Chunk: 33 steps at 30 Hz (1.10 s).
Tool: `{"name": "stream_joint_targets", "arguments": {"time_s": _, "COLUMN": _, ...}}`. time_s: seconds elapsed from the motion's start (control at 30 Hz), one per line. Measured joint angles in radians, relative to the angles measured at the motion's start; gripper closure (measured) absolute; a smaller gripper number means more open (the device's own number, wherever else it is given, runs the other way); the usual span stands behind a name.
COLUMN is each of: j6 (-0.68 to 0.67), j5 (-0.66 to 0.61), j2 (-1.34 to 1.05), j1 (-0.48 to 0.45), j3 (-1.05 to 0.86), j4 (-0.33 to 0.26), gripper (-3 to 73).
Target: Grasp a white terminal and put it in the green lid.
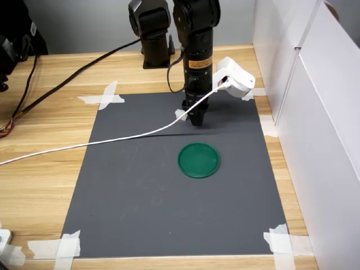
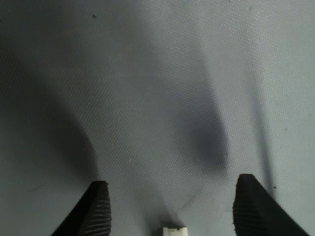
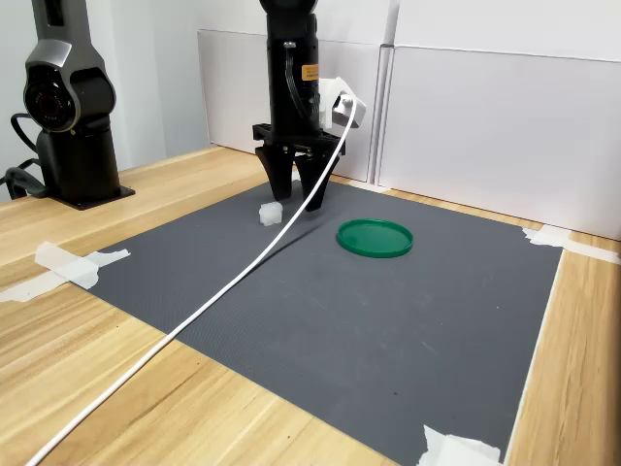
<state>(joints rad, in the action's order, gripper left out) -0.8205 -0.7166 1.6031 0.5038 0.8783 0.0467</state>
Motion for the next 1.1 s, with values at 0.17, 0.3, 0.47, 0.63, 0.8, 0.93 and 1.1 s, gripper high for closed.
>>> {"name": "stream_joint_targets", "arguments": {"time_s": 0.17, "j6": 0.006, "j5": -0.016, "j2": -0.029, "j1": 0.0, "j3": 0.0, "j4": 0.0, "gripper": 7.9}}
{"name": "stream_joint_targets", "arguments": {"time_s": 0.3, "j6": 0.008, "j5": -0.03, "j2": -0.096, "j1": 0.0, "j3": 0.0, "j4": 0.0, "gripper": 7.9}}
{"name": "stream_joint_targets", "arguments": {"time_s": 0.47, "j6": 0.006, "j5": -0.067, "j2": -0.169, "j1": 0.0, "j3": 0.0, "j4": 0.0, "gripper": 7.9}}
{"name": "stream_joint_targets", "arguments": {"time_s": 0.63, "j6": 0.006, "j5": -0.108, "j2": -0.219, "j1": -0.001, "j3": 0.0, "j4": 0.0, "gripper": 7.9}}
{"name": "stream_joint_targets", "arguments": {"time_s": 0.8, "j6": -0.016, "j5": -0.142, "j2": -0.264, "j1": -0.068, "j3": -0.001, "j4": -0.007, "gripper": 7.9}}
{"name": "stream_joint_targets", "arguments": {"time_s": 0.93, "j6": -0.111, "j5": -0.166, "j2": -0.279, "j1": -0.149, "j3": -0.003, "j4": -0.022, "gripper": 7.9}}
{"name": "stream_joint_targets", "arguments": {"time_s": 1.1, "j6": -0.149, "j5": -0.185, "j2": -0.279, "j1": -0.164, "j3": -0.008, "j4": -0.037, "gripper": 7.9}}
